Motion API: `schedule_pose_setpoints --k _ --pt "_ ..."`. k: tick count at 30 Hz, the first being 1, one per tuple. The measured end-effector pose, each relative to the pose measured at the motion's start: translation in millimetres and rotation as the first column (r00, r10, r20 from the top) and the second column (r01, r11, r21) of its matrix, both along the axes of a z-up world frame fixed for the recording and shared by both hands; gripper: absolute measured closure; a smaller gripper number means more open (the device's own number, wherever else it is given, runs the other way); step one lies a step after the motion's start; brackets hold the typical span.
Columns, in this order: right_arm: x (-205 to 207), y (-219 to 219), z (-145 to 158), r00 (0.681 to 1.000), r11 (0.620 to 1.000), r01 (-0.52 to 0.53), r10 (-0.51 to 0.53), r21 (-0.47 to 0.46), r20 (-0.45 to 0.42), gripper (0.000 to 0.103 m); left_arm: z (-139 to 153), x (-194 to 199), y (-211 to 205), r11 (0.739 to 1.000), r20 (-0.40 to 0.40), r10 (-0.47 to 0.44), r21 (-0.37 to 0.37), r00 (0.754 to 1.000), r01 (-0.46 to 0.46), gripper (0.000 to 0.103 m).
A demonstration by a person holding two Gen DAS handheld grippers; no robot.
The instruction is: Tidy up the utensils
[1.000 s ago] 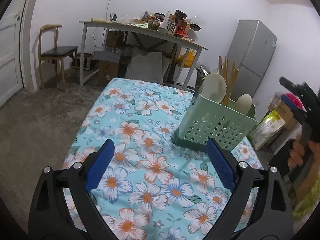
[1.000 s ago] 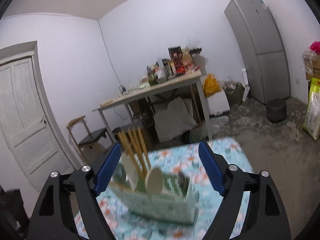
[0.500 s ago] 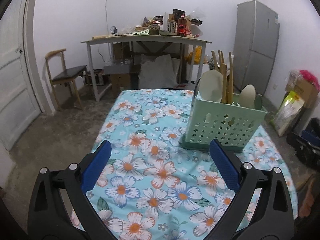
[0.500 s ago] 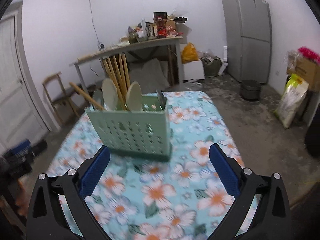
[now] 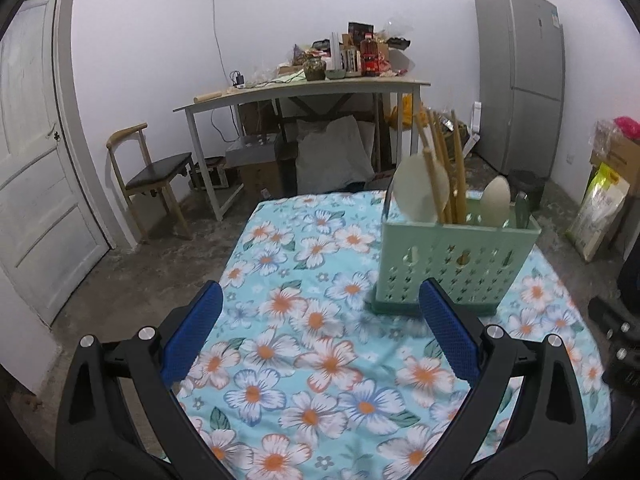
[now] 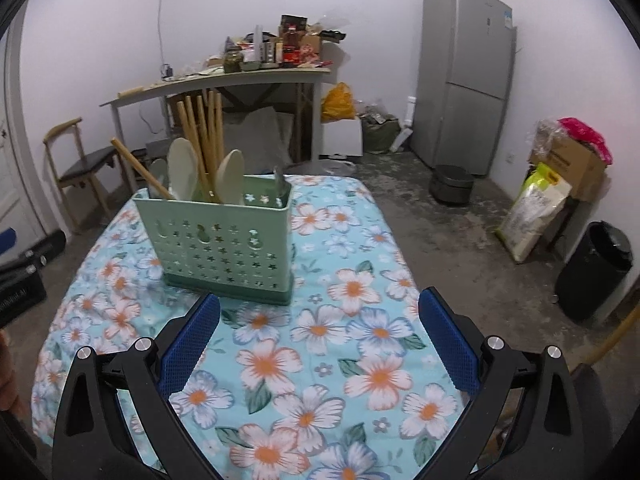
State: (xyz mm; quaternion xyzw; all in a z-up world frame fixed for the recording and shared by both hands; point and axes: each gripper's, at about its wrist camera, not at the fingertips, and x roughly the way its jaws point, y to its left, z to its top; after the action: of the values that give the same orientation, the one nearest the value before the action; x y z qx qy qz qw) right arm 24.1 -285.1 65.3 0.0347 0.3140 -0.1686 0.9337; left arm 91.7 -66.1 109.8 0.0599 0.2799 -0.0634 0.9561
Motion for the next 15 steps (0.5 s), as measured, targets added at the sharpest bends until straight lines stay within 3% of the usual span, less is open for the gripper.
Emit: schedule_pose_setpoints --k 7,15 --pt "-5.4 -1.2 -0.2 1.0 1.0 0.018 -0.018 -0.012 -0.001 0.006 -4.1 -0.5 -7.4 0.994 -0.057 -0.087 -0.072 0.995 0.083 0.008" --pt "-4.8 -8.2 -12.5 0.999 0.998 0.033 -0.032 0.051 -0.034 0.006 -20.7 3.4 -12.5 0.994 -0.14 -0.106 -0.051 0.984 0.1 0.008"
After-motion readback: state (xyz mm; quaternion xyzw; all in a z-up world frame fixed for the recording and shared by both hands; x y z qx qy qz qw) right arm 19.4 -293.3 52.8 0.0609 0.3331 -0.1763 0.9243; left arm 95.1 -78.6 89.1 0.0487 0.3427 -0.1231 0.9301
